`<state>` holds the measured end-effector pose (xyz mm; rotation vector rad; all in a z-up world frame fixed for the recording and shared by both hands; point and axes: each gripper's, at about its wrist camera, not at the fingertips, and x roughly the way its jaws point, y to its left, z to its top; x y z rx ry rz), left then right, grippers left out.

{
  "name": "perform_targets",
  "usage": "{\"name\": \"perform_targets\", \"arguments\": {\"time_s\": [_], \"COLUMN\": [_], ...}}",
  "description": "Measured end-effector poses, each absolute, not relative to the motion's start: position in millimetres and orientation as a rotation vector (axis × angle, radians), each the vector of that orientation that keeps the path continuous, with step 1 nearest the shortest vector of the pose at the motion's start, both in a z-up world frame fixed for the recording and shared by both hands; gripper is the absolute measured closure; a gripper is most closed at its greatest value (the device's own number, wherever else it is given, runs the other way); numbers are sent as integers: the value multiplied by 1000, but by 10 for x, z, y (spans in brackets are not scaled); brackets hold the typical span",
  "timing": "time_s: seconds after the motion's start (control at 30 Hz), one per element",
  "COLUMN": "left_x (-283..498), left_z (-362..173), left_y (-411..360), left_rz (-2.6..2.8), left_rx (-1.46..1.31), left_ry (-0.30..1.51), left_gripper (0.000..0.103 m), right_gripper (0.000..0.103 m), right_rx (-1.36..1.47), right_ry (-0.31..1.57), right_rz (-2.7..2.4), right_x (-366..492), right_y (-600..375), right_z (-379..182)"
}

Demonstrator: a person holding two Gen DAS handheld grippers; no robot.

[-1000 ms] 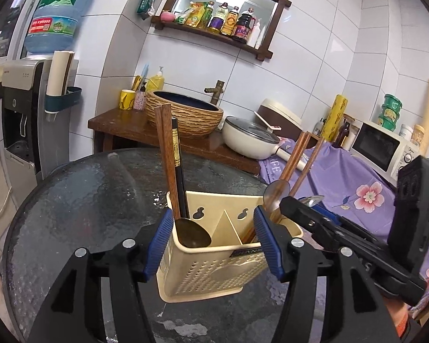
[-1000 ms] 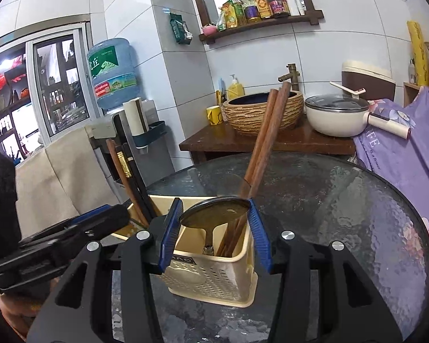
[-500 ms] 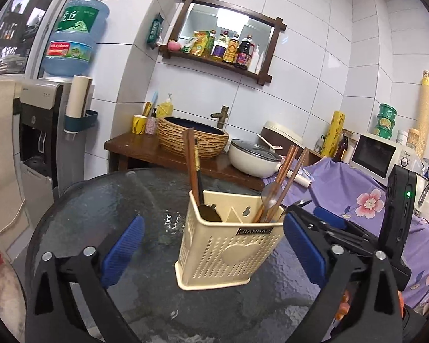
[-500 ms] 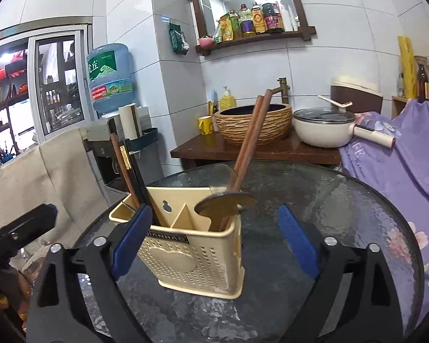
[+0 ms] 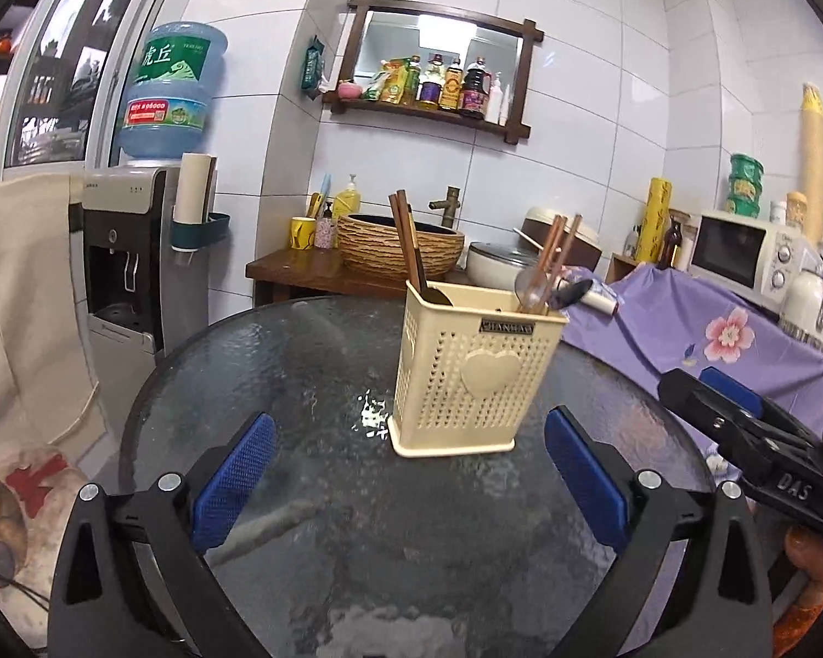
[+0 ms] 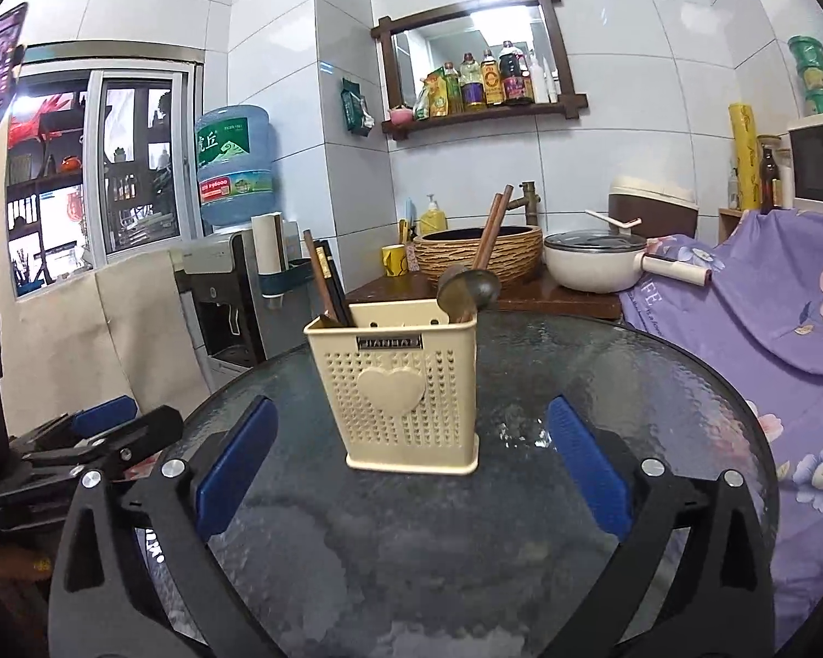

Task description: Organize utensils

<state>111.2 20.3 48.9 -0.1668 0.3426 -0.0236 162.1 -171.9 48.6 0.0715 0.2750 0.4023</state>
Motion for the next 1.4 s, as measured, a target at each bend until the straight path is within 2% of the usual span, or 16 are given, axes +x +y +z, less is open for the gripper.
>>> {"name": "perform_targets", "arguments": {"time_s": [0.4,0.57,1.4], "left_x": [253,40,-101], "left_z": [307,294,288], "left_y": [35,-28,-2], "left_rz": [-35,-37,-22], "left_rx": [-88,-69,-67], "left_ry": [274,252,243], "left_gripper": [6,6,6], "right_gripper": [6,6,6], "right_rx": [98,48,25], "right_ry": [200,141,159], "right_rz": [316,312,348], "right_x": [423,89,105], "right_y": [-2321,-2379,-2211], "right_z": [100,126,218]}}
